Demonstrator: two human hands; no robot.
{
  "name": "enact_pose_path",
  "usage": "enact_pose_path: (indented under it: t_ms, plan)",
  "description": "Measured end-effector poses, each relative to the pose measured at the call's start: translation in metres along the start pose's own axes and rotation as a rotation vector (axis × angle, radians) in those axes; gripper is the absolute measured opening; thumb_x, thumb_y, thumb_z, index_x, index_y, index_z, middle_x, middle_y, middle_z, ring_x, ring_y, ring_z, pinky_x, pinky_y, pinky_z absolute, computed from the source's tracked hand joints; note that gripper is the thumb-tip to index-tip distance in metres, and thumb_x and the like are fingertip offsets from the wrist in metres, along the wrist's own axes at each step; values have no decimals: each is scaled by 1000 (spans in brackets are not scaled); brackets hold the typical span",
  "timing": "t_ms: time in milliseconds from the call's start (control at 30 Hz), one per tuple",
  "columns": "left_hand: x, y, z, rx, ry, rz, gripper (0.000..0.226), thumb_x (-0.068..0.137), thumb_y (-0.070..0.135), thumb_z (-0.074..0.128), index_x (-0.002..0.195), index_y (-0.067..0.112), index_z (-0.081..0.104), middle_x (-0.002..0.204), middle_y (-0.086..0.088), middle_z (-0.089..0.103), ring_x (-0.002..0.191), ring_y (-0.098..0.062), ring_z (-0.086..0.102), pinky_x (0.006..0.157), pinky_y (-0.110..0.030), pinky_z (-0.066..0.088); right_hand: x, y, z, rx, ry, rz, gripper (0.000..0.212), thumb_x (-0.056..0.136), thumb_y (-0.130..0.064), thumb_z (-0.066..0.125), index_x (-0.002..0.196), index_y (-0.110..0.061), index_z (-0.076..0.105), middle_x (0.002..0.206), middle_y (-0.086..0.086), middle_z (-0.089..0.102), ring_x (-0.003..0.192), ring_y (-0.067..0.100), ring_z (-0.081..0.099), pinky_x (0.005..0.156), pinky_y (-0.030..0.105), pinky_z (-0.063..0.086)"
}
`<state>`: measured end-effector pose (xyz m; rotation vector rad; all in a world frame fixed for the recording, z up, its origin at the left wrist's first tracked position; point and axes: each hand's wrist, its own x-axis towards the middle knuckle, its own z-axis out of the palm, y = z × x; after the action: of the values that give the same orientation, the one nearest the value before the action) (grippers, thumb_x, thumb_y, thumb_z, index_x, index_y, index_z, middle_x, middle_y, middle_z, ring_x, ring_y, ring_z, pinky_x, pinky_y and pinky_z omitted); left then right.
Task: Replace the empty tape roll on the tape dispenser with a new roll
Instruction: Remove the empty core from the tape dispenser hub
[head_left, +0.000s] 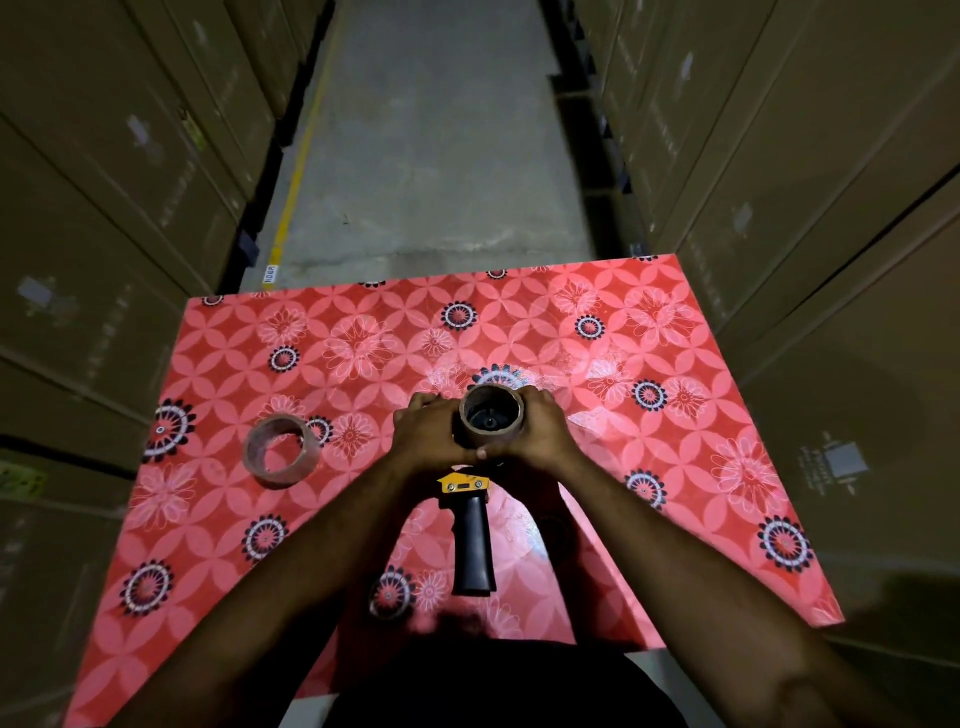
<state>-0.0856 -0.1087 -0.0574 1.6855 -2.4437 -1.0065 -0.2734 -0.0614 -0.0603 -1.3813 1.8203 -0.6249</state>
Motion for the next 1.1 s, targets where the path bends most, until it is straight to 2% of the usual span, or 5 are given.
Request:
enact_pose_path:
  t_ms: [200, 500, 800, 1000, 1100]
  plan:
    - [-8, 0, 5, -247, 137, -50, 77, 53, 55, 88, 121, 36, 59, 113, 4, 47, 111, -17, 40, 97, -37, 35, -3, 7, -9, 115, 4, -56, 87, 49, -22, 95, 128, -17, 59, 117, 3, 62, 107, 21, 61, 84, 24, 48]
    - [-10, -1, 5, -118, 126, 28, 91, 41, 65, 72, 124, 33, 57, 109, 15, 54, 122, -20, 42, 86, -36, 29, -3, 3, -17, 246, -75, -114, 89, 59, -7, 90, 136, -19, 48, 130, 0, 62, 121, 18, 60, 100, 29, 49]
    - [-17, 13, 4, -127, 214, 6, 74, 71, 45, 70, 141, 30, 52, 139, 5, 51, 145, -18, 22, 108, -44, 21, -17, 13, -45, 206, 99, -151, 83, 60, -21, 95, 131, -20, 54, 121, -10, 63, 106, -13, 55, 82, 4, 40]
    - [-19, 39, 17, 63, 256, 198, 61, 75, 35, 65, 134, 24, 54, 137, 0, 55, 135, -26, 32, 106, -45, 27, -26, 49, -74, 107, 302, -34, 82, 53, -25, 97, 125, -18, 57, 117, -1, 67, 104, 18, 63, 83, 31, 50]
    - [-17, 53, 28, 124, 232, 274, 62, 79, 33, 64, 138, 20, 53, 140, -4, 53, 134, -27, 33, 105, -45, 27, -26, 64, -86, 81, 353, 66, 81, 54, -21, 97, 125, -14, 58, 112, 1, 66, 98, 17, 61, 78, 28, 44]
